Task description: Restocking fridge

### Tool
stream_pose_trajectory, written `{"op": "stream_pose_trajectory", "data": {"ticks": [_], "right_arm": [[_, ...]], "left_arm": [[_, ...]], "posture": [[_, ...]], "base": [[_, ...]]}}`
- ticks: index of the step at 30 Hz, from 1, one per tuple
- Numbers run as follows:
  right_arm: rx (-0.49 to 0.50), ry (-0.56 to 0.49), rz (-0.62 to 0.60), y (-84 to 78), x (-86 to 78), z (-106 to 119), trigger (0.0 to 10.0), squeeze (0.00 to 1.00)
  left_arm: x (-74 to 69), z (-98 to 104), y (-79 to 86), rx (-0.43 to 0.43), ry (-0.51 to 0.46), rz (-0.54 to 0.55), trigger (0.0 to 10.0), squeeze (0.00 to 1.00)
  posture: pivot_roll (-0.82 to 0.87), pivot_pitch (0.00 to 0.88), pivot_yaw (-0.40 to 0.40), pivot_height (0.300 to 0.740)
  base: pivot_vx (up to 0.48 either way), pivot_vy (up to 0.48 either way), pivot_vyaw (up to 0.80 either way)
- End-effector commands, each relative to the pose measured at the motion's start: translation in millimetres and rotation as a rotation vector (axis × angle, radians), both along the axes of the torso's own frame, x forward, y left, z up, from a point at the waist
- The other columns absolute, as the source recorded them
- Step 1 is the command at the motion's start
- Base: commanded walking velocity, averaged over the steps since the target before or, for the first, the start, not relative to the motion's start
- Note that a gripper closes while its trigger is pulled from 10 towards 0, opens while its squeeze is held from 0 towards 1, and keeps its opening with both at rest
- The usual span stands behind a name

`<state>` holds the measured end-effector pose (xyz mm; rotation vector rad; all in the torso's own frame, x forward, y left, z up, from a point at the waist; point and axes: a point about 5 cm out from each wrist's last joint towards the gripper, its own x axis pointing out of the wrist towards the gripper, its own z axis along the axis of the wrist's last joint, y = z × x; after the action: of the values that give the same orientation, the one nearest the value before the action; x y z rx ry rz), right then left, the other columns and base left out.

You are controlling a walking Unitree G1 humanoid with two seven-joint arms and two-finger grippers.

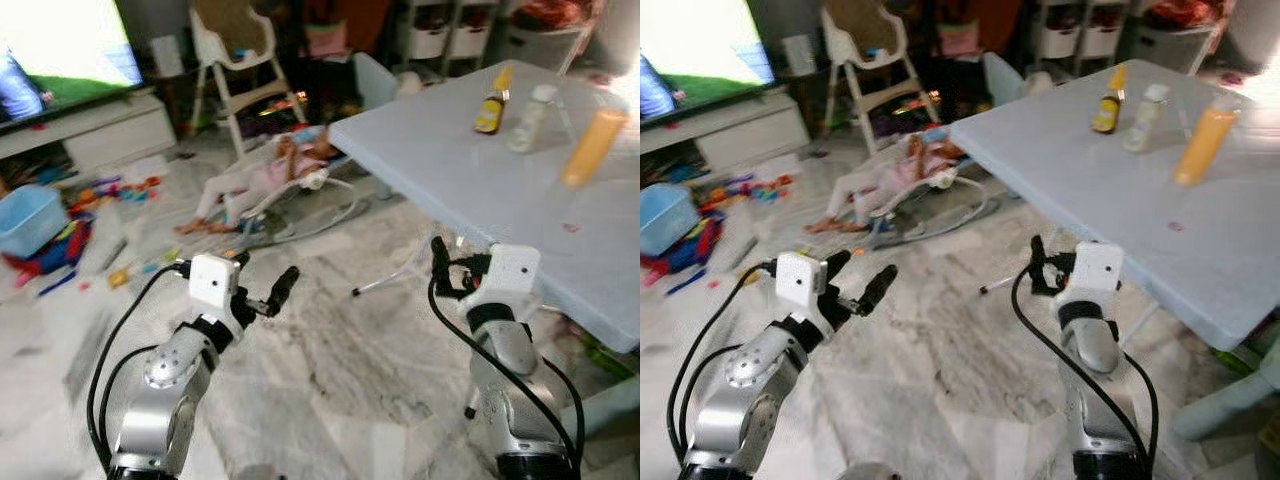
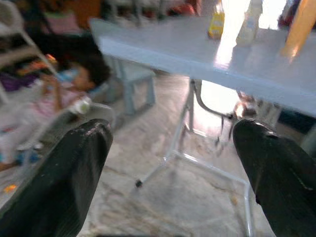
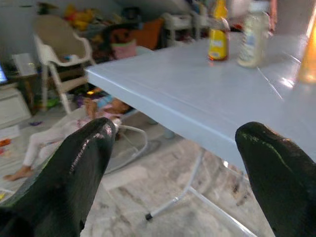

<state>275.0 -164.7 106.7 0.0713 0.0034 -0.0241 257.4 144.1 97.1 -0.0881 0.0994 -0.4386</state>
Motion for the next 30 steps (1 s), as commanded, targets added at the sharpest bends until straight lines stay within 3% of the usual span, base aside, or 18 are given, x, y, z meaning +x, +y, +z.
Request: {"op": "stream_pose_trajectory", "data": {"ticks": [1, 17, 30], "right_arm": [[-0.020, -0.007, -0.029, -10.0, 0.8, 2.8, 10.0, 0.00], [-0.033, -0.021, -0.025, -9.5, 5.8, 5.8, 10.0, 0.00], [-0.053, -0.042, -0.030, -7.1, 5.9, 9.3, 10.0, 0.00]], "left_arm": [[2.1, 5.8, -10.6, -0.013, -0.021, -0.029, 10.0, 0.00], [8.0, 8.6, -14.2, -0.019, -0.033, -0.028, 10.0, 0.00], [9.9, 10.0, -16.8, -0.013, -0.035, -0.032, 10.0, 0.00]], "posture": [[-0.01, 0.000, 0.011, 0.740], [-0.01, 0.000, 0.011, 0.740], [-0.02, 0.000, 0.027, 0.740]], "base": [[0.360, 0.319, -0.80], [0.320, 0.341, -0.79], [0.000, 0.433, 0.00]]}}
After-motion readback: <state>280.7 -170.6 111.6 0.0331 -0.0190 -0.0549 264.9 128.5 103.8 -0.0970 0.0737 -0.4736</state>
